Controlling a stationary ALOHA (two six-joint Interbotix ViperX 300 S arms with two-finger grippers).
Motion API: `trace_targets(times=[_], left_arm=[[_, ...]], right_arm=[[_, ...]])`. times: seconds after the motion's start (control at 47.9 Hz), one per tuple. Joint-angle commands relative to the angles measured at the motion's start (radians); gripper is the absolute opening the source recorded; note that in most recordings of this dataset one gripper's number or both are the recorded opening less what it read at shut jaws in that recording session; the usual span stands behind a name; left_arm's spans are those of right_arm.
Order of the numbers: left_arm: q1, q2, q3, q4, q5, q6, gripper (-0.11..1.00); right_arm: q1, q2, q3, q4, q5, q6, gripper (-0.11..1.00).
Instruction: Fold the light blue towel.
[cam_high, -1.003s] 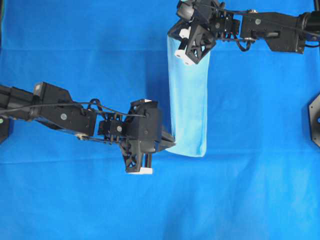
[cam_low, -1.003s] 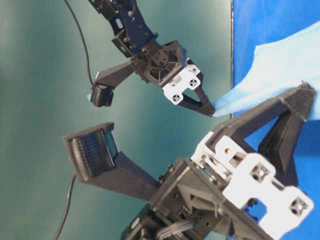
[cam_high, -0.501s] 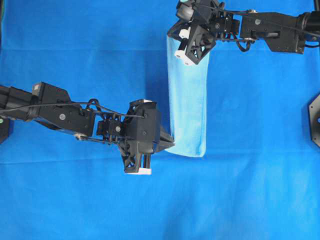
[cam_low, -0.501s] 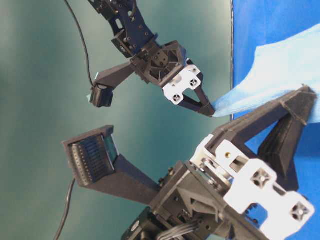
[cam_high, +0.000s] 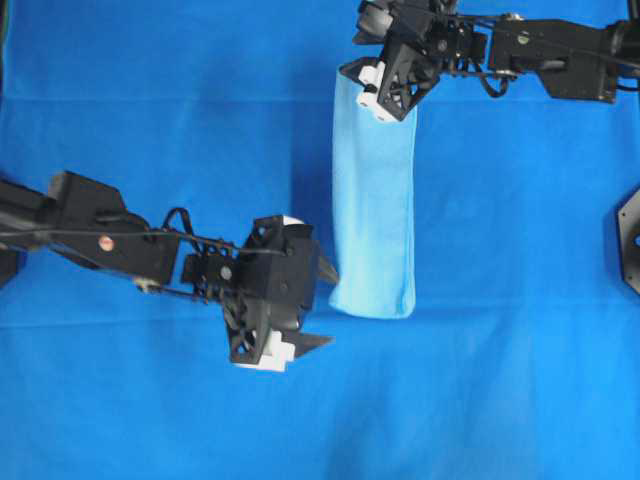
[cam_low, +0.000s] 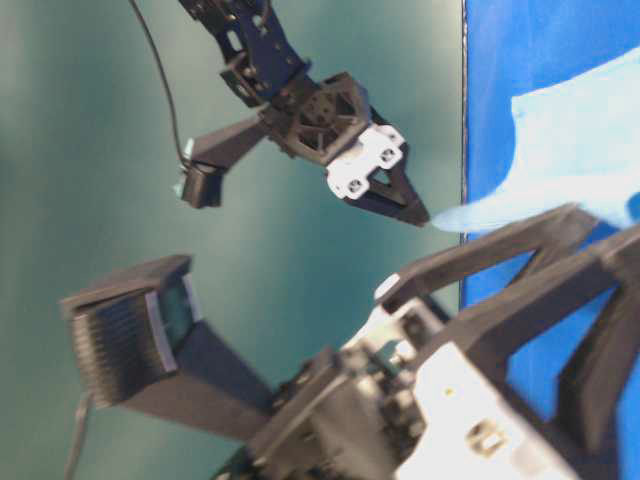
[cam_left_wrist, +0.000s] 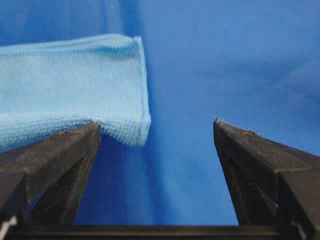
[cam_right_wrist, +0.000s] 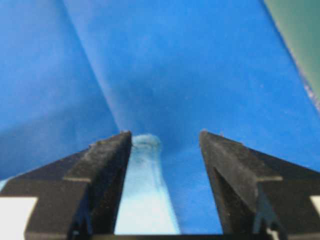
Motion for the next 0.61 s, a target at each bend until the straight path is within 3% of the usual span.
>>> trace_targets(times=[0.0,0.167,0.334,0.46,0.585], left_arm=[[0.002,-0.071,-0.006,0.002,0.075,-0.003,0.86],[0.003,-0.186,0.025,0.002,0.216,-0.003,0.85],[0.028,-0.327,0.107,0.003,0.224,0.002,0.85],[0.055,-0.451,0.198,0.003,0.184,0.0,0.85],[0.092,-0.589,0.318,0.003,0.052,0.002,0.85]], right_arm=[[0.014,-0.075,0.006,0.0,0.006,0.003,0.61],[0.037,-0.187,0.055,0.0,0.067,0.012,0.6],[0.043,-0.328,0.153,0.006,0.095,0.017,0.6],[0.058,-0.456,0.261,0.017,0.077,0.029,0.6],[0.091,-0.584,0.359,0.028,0.041,0.046,0.6]])
